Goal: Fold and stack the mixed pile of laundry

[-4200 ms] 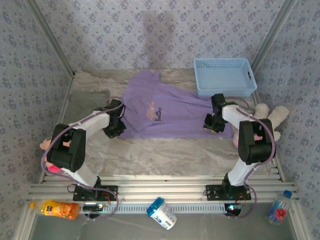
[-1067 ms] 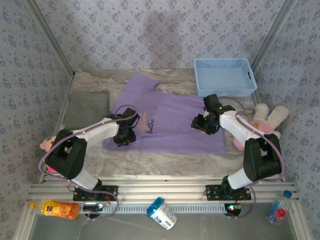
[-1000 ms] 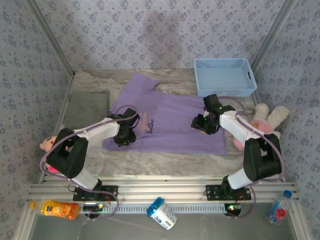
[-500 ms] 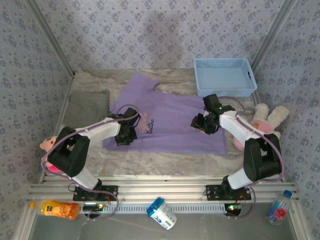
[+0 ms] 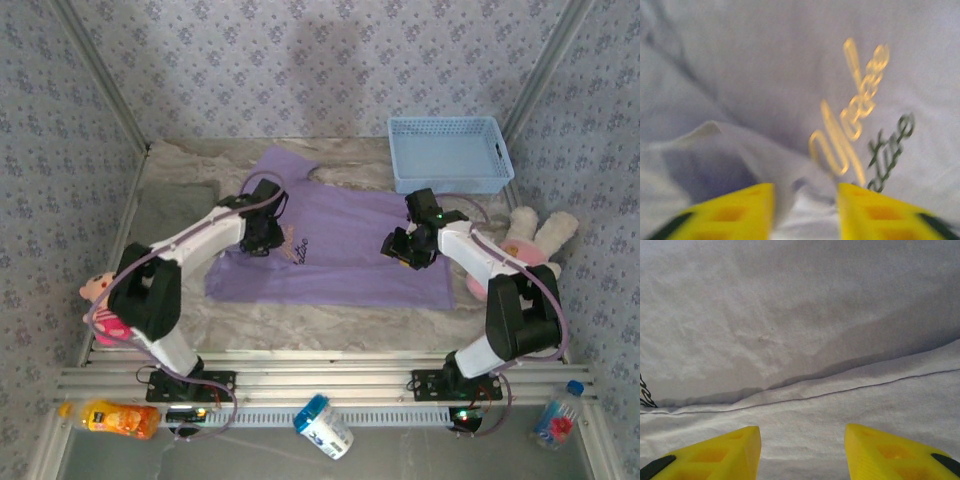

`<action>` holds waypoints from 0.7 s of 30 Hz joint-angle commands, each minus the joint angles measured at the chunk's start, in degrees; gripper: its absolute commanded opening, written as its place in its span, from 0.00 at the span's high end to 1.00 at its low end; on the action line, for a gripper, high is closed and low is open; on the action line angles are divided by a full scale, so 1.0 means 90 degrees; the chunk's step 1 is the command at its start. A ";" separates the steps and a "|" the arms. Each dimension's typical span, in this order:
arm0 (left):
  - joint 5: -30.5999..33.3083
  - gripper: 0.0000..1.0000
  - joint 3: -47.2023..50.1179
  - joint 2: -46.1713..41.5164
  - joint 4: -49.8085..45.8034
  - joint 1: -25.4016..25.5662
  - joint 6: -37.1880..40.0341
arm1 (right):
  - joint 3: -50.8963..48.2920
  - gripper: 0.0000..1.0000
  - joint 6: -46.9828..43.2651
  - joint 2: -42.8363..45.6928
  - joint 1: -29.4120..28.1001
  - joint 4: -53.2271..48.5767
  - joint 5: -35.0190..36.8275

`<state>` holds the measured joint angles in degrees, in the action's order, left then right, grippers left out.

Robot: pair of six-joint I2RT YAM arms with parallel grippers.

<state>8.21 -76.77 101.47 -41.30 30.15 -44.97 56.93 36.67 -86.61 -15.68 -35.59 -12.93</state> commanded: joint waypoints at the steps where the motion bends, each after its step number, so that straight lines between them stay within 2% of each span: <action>1: 0.0362 0.41 -0.0747 0.0515 -0.0634 -0.0171 0.0259 | 0.0053 0.51 0.0074 -0.0070 -0.0057 0.0000 -0.0036; 7: 0.0214 0.37 -0.0866 0.0139 -0.0614 -0.0239 0.0562 | 0.0065 0.52 -0.0010 0.0013 -0.0288 0.0049 0.0140; 13: 0.0134 0.41 0.0344 -0.0830 -0.0753 -0.0303 0.0651 | 0.0091 0.52 -0.0013 -0.0126 -0.0367 0.0038 0.0095; 17: -0.0210 0.47 0.1351 -0.1370 -0.0124 -0.0318 0.0647 | 0.0224 0.52 -0.0014 -0.0288 -0.0348 0.0001 0.0046; 21: -0.0520 0.47 0.2045 -0.1594 0.1052 -0.0416 0.0572 | 0.0344 0.52 -0.0012 -0.0417 -0.0362 0.0009 0.0035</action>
<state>6.52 -61.14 88.47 -39.88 27.24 -39.90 58.02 36.64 -89.58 -18.90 -34.92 -12.47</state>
